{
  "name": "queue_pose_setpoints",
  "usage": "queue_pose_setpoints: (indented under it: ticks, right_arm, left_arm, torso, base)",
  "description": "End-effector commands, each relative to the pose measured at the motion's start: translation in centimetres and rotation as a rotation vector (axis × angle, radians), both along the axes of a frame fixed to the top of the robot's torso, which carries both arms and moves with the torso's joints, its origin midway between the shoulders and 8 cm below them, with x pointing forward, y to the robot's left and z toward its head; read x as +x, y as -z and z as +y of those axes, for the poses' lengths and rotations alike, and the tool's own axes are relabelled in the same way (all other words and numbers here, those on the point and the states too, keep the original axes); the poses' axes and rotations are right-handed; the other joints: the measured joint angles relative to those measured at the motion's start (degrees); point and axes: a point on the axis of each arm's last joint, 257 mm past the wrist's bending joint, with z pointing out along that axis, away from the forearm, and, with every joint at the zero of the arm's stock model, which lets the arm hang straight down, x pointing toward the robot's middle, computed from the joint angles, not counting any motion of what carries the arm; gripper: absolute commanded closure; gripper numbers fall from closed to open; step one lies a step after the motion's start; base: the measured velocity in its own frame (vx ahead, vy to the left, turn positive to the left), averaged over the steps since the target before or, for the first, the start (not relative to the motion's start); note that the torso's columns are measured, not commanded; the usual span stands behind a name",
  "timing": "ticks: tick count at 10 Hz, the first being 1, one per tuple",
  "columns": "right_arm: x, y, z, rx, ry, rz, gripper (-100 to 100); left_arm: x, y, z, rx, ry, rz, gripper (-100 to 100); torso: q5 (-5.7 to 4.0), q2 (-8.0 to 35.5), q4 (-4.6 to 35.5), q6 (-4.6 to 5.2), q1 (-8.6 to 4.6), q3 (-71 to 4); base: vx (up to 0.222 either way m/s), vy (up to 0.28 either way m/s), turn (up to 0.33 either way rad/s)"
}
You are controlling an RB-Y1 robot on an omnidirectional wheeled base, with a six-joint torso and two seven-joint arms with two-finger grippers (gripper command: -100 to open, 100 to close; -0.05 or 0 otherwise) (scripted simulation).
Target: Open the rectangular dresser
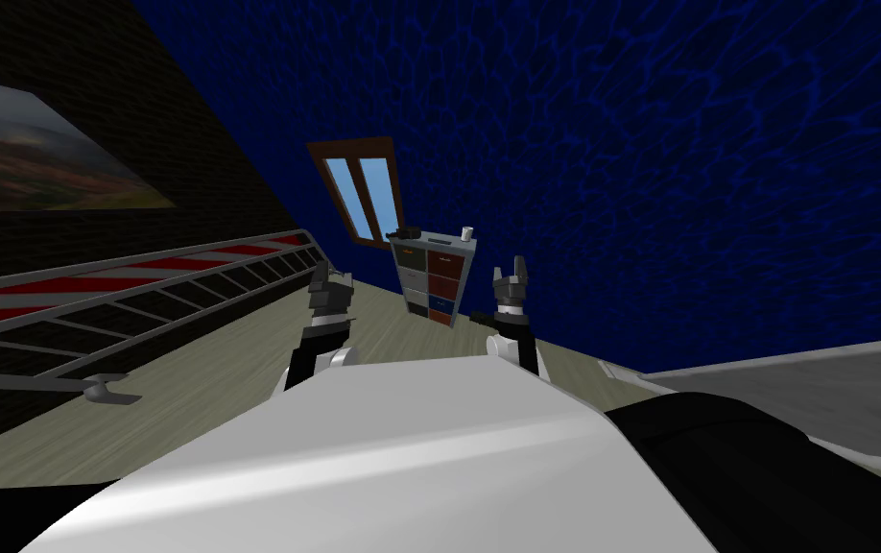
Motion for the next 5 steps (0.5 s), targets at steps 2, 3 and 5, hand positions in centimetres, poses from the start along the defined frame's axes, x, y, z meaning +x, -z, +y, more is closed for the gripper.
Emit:
queue_pose_setpoints:
  ticks: [2, 3, 5]
  right_arm:
    - [0.00, 0.00, 0.00, 0.000, 0.000, 0.000, 0]
    - [0.00, -0.01, 0.00, 0.000, 0.000, 0.000, 0]
    - [-0.01, -0.01, 0.00, 0.000, 0.000, 0.000, 0]
  left_arm:
    - [0.00, 0.00, 0.00, 0.000, 0.000, 0.000, 0]
    - [0.00, -0.01, 0.00, 0.000, 0.000, 0.000, 0]
    - [0.00, -0.01, 0.00, 0.000, 0.000, 0.000, 0]
  torso:
    - [0.00, 6.0, 6.0, 0.00, 0.00, -12.0]
    - [0.00, 10.0, 10.1, 0.00, 0.00, -20.1]
    - [0.00, 18.5, 18.5, 0.00, 0.00, -36.9]
  base:
    - [0.000, 0.000, 0.000]
    - [0.000, 0.000, 0.000]
    - [0.000, 0.000, 0.000]
